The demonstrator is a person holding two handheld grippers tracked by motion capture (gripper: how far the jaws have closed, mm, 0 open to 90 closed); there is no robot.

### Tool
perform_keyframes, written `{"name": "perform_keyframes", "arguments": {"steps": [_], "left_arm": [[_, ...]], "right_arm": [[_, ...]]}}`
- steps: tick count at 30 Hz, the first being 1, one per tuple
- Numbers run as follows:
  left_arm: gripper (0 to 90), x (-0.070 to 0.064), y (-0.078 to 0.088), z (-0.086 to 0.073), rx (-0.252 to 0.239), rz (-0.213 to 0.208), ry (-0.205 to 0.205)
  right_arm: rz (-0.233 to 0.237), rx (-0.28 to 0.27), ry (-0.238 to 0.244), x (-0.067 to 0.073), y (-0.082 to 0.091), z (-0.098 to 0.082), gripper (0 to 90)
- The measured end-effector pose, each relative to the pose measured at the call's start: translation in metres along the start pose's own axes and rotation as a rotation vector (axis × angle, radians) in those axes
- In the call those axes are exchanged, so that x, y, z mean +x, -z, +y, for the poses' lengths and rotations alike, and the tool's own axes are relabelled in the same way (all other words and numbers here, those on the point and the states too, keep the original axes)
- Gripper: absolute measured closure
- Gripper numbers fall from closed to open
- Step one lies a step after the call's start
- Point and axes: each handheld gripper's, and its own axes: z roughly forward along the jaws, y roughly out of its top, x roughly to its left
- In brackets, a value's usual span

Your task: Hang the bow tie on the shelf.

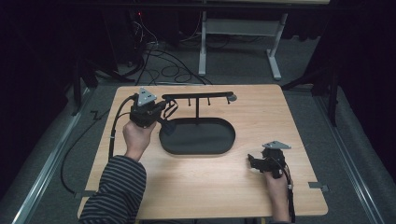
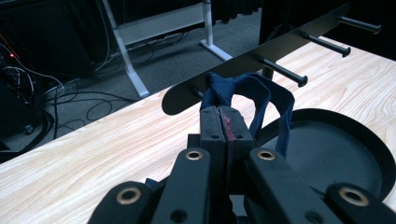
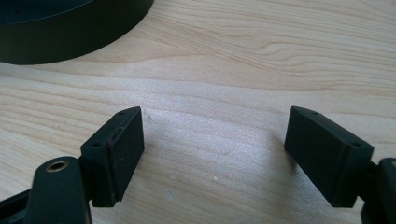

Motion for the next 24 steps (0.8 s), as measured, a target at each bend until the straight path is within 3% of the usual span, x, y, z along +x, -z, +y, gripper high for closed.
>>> {"name": "perform_keyframes", "arguments": {"steps": [7,24], "left_arm": [[88.9,-0.0013,-0.0030,-0.0013,0.006,0.021,-0.007],[87.4,0.0029,-0.0081,-0.0075,0.030,0.012,0.021]], "right_arm": [[0.000,0.000,0.000,0.0000,0.0000,0.0000,21.0],[0.000,0.000,0.001,-0.0001,0.0000,0.0000,21.0]]}}
